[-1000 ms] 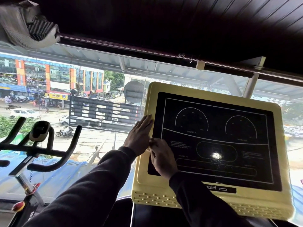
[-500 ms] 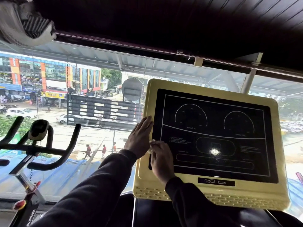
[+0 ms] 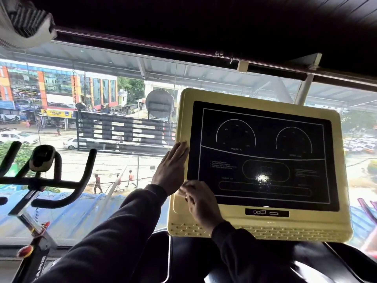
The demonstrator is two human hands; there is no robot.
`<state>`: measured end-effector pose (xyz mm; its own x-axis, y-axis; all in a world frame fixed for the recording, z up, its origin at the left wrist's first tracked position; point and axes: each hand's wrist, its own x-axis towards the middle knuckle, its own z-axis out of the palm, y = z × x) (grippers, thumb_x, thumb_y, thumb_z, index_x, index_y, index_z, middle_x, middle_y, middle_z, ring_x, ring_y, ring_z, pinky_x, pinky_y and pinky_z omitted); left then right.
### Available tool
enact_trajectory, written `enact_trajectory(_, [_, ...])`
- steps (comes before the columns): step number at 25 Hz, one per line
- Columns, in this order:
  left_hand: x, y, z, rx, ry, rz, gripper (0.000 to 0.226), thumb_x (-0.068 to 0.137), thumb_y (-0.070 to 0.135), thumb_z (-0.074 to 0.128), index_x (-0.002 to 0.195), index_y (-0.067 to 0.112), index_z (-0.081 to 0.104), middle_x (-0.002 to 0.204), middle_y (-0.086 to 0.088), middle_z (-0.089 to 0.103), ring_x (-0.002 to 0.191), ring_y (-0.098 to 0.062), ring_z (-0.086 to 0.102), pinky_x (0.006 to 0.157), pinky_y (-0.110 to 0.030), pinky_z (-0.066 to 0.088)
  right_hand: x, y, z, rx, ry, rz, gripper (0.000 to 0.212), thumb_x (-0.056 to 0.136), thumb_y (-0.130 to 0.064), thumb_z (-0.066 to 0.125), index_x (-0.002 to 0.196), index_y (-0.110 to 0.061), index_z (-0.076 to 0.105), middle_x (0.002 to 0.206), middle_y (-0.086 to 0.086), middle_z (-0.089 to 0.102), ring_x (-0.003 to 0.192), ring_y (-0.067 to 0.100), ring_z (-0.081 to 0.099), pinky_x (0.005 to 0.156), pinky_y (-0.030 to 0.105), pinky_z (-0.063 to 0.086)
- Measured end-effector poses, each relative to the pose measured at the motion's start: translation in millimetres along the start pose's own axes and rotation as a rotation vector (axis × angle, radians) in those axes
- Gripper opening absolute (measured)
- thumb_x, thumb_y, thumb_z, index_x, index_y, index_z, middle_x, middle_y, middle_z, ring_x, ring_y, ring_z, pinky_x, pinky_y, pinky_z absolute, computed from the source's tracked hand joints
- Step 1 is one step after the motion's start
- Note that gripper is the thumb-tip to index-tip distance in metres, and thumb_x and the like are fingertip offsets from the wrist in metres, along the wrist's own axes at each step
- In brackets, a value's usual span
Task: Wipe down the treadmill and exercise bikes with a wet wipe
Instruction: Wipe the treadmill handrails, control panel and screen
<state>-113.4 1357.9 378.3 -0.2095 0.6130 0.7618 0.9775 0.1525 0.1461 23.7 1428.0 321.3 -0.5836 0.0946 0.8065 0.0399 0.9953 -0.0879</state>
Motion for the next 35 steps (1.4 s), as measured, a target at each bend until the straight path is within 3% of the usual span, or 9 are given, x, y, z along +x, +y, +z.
enact_trajectory(3, [-3.0, -1.9, 0.5, 0.013, -0.015, 0.008, 0.064, 0.087, -0.007, 0.048, 0.149, 0.004, 0.036, 0.161, -0.009, 0.024, 0.151, -0.024, 0.014, 0.120, -0.043, 0.026, -5.1, -13.0, 6.3, -0.012, 0.085, 0.225, 0.032, 0.081, 0.000, 0.072, 0.110, -0.013, 0.070, 0.107, -0.003, 0.063, 0.097, 0.010, 0.056, 0.089, 0.014, 0.045])
enact_trajectory(7, [-7.9, 0.1, 1.4, 0.005, -0.034, 0.014, 0.065, 0.086, -0.008, 0.051, 0.148, 0.003, 0.038, 0.161, -0.009, 0.026, 0.151, -0.026, 0.015, 0.119, -0.046, 0.028, -22.1, -13.8, 3.7, -0.017, -0.019, 0.000, 0.027, 0.082, 0.000, 0.067, 0.106, -0.012, 0.070, 0.106, -0.002, 0.063, 0.097, 0.013, 0.057, 0.088, 0.020, 0.048])
enact_trajectory(11, [-12.5, 1.1, 1.6, 0.005, -0.051, -0.003, 0.062, 0.090, -0.002, 0.050, 0.150, 0.007, 0.036, 0.162, -0.007, 0.022, 0.152, -0.025, 0.009, 0.121, -0.047, 0.021, -30.4, -17.8, 6.5, -0.010, 0.106, 0.290, 0.030, 0.082, 0.002, 0.067, 0.108, -0.012, 0.070, 0.107, 0.000, 0.062, 0.099, 0.011, 0.056, 0.090, 0.020, 0.046])
enact_trajectory(15, [-17.9, 7.8, 5.8, 0.008, -0.010, 0.004, 0.057, 0.088, 0.001, 0.057, 0.144, 0.005, 0.046, 0.158, -0.013, 0.030, 0.150, -0.032, 0.016, 0.120, -0.052, 0.023, -55.3, -27.9, 11.7, -0.006, -0.090, 0.064, 0.024, 0.085, -0.005, 0.062, 0.107, -0.014, 0.068, 0.107, -0.003, 0.060, 0.100, 0.011, 0.055, 0.090, 0.015, 0.044])
enact_trajectory(19, [-24.9, 11.1, 10.8, 0.072, 0.034, 0.026, 0.053, 0.087, 0.004, 0.059, 0.139, 0.003, 0.051, 0.151, -0.017, 0.040, 0.147, -0.035, 0.023, 0.121, -0.054, 0.015, -63.8, -33.0, 14.5, 0.002, 0.081, 0.357, 0.025, 0.085, -0.004, 0.062, 0.105, -0.018, 0.065, 0.105, -0.003, 0.056, 0.099, 0.011, 0.054, 0.087, 0.014, 0.043])
enact_trajectory(22, [-31.8, 11.5, 16.5, 0.084, 0.036, 0.083, 0.049, 0.087, 0.007, 0.045, 0.135, 0.001, 0.056, 0.143, -0.018, 0.047, 0.142, -0.036, 0.031, 0.121, -0.053, 0.017, -71.6, -46.6, 20.3, -0.018, -0.029, 0.201, 0.024, 0.084, -0.003, 0.062, 0.103, -0.017, 0.066, 0.104, -0.004, 0.057, 0.097, 0.014, 0.056, 0.084, 0.025, 0.049])
enact_trajectory(27, [-36.8, 16.7, 26.3, 0.019, 0.025, 0.126, 0.054, 0.081, 0.005, 0.039, 0.132, -0.002, 0.056, 0.138, -0.020, 0.049, 0.137, -0.035, 0.033, 0.114, -0.054, 0.033, -75.6, -51.7, 20.7, -0.022, 0.057, 0.360, 0.024, 0.082, -0.002, 0.061, 0.097, -0.021, 0.061, 0.098, -0.001, 0.056, 0.091, 0.016, 0.055, 0.080, 0.025, 0.047])
enact_trajectory(31, [-45.6, 29.5, 30.5, 0.103, -0.020, 0.099, 0.061, 0.084, 0.018, 0.034, 0.141, 0.000, 0.047, 0.148, -0.021, 0.041, 0.142, -0.035, 0.028, 0.122, -0.051, 0.015, -92.9, -56.8, 21.2, -0.119, -0.119, 0.239, 0.015, 0.083, -0.010, 0.049, 0.088, -0.023, 0.054, 0.093, -0.003, 0.052, 0.086, 0.018, 0.052, 0.066, 0.033, 0.049])
enact_trajectory(35, [-45.1, 29.4, 33.7, 0.190, -0.041, 0.084, 0.061, 0.089, 0.026, 0.035, 0.144, 0.003, 0.042, 0.152, -0.019, 0.037, 0.144, -0.033, 0.027, 0.123, -0.042, 0.000, -104.5, -23.8, 5.4, -0.112, 0.106, 0.519, 0.016, 0.076, -0.007, 0.050, 0.078, -0.023, 0.055, 0.081, -0.005, 0.055, 0.078, 0.019, 0.052, 0.070, 0.036, 0.048])
